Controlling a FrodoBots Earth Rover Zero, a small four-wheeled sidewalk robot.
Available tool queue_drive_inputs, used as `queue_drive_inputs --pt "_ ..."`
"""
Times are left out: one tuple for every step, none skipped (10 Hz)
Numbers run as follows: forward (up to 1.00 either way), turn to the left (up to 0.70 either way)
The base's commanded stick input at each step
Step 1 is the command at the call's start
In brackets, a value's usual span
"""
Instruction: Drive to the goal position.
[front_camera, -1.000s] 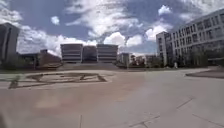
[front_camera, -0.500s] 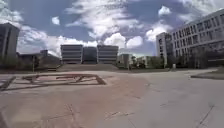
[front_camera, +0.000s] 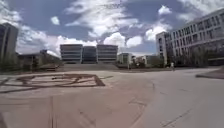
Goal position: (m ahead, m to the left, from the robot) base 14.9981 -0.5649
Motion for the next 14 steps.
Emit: queue_drive_inputs --pt "1.0 0.03" --pt "1.0 0.03" --pt "1.0 0.03" --pt "1.0 0.03" --pt "1.0 0.03" --pt "1.0 0.03" --pt "1.0 0.03" --pt "1.0 0.03" --pt "1.0 0.03" --pt "1.0 0.03" --pt "1.0 0.03" --pt "1.0 0.03" --pt "1.0 0.03" --pt "1.0 0.03"
